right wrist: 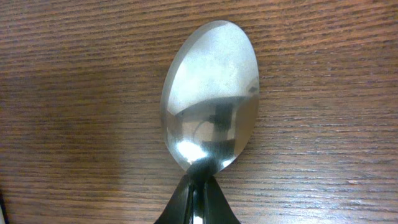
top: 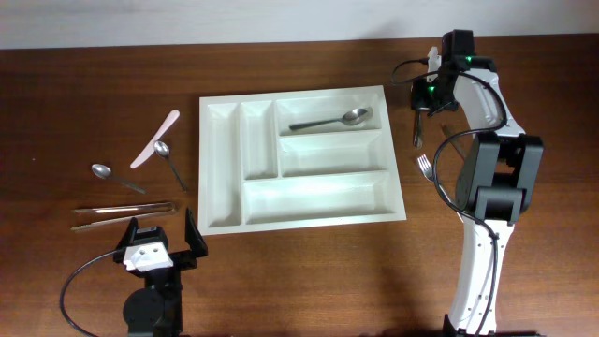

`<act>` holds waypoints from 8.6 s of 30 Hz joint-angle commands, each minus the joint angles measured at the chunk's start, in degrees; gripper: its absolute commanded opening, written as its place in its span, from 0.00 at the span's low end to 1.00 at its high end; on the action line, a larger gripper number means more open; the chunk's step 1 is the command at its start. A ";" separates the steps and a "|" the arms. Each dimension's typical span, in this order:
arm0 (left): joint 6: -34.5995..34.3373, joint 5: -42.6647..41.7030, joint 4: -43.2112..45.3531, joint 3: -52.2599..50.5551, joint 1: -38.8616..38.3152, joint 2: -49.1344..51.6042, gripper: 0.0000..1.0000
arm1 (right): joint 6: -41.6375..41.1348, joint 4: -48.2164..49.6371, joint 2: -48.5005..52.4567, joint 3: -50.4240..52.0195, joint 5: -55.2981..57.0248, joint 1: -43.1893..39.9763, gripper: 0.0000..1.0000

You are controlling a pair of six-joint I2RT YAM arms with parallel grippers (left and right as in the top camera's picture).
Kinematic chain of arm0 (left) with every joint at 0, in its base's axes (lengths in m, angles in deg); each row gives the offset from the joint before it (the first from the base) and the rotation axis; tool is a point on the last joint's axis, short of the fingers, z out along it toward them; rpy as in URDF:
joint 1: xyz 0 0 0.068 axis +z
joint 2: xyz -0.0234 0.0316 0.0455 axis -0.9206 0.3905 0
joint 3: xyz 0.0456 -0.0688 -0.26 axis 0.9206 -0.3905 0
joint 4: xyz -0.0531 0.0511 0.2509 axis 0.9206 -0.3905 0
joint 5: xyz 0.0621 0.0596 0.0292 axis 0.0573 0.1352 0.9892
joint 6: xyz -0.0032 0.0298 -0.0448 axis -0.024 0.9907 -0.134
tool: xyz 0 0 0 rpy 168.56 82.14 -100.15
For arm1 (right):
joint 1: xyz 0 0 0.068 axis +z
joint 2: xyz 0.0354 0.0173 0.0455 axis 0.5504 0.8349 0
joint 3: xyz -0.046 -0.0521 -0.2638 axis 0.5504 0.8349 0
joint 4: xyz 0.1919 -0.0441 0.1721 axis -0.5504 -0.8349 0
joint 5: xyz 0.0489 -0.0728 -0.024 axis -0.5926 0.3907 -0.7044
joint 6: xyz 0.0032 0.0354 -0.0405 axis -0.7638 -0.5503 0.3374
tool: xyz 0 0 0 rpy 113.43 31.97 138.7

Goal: Pack container
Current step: 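Lower the right gripper and grasp the second spoon, then carry the spoon into the top compartment beside the first spoon and release, then move the right gripper to the knife at right and grasp it, then carry the knife into the tray's middle compartment and release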

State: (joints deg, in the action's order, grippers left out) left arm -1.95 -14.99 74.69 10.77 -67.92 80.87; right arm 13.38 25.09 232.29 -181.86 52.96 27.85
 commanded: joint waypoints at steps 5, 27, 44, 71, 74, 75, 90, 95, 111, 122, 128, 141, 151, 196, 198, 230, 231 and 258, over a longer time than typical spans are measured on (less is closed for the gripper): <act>0.92 -0.59 0.13 -0.42 -0.17 -0.48 0.99 | -0.09 -2.49 1.36 -1.66 0.28 0.42 0.04; 0.92 -0.59 0.13 -0.42 -0.17 -0.48 0.99 | -0.09 -8.98 0.92 -12.85 0.26 0.37 0.04; 0.92 -0.59 0.13 -0.42 -0.17 -0.48 0.99 | 3.72 -13.97 -1.33 -23.23 -2.25 3.74 0.04; 0.92 -0.59 0.13 -0.42 -0.17 -0.50 0.99 | 49.72 -21.33 -1.27 -28.06 -22.82 16.41 0.04; 0.92 -0.59 0.13 -0.42 -0.17 -0.48 0.99 | 55.43 -21.27 -0.90 -28.06 -22.84 16.57 0.04; 0.92 -0.59 0.13 -0.42 -0.17 -0.48 0.99 | 56.54 -21.27 -0.76 -28.06 -22.84 16.57 0.04; 0.92 -0.59 0.13 -0.42 -0.17 -0.50 0.99 | 62.34 -13.64 0.42 -16.85 -25.24 16.46 0.04; 0.92 -0.59 0.13 -0.42 -0.17 -0.48 0.99 | 62.27 -11.87 0.44 -15.08 -25.64 16.46 0.04; 0.92 -0.59 0.13 -0.42 -0.17 -0.50 0.99 | 37.11 -5.46 -0.17 -18.21 -25.09 15.80 0.64; 0.92 -0.59 0.13 -0.42 -0.17 -0.50 0.99 | 18.99 -28.46 -2.03 -35.98 -12.07 5.88 0.99; 0.92 -0.59 0.13 -0.42 -0.17 -0.50 0.99 | 19.43 -44.41 -3.34 -42.36 -13.38 -2.80 0.99; 0.92 -0.59 0.13 -0.42 -0.17 -0.50 0.99 | 13.09 -47.95 -3.52 -33.90 -7.02 -8.57 1.00; 0.92 -0.59 0.13 -0.42 -0.17 -0.50 0.99 | 15.56 -43.36 -3.52 -16.44 -5.60 -8.41 0.96; 0.92 -0.59 0.13 -0.42 -0.17 -0.50 0.99 | 14.91 -27.56 -3.45 7.54 6.86 -8.46 0.24; 0.92 -0.59 0.13 -0.42 -0.17 -0.50 0.99 | 14.91 -27.43 -3.45 7.89 6.86 -8.46 0.20; 0.92 -0.59 0.13 -0.42 -0.17 -0.50 0.99 | 12.31 -27.23 -3.48 -6.19 1.73 -8.39 0.04; 0.92 -0.59 0.13 -0.42 -0.17 -0.50 0.99 | 12.31 -27.76 -3.48 -7.58 1.73 -8.35 0.04; 0.92 -0.59 0.13 -0.42 -0.17 -0.48 0.99 | 35.41 -33.83 -3.56 -24.92 -23.52 6.03 0.04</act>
State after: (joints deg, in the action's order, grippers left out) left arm -1.95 -14.99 74.69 10.77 -67.92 80.87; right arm 40.30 -7.77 228.64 -205.60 26.64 30.56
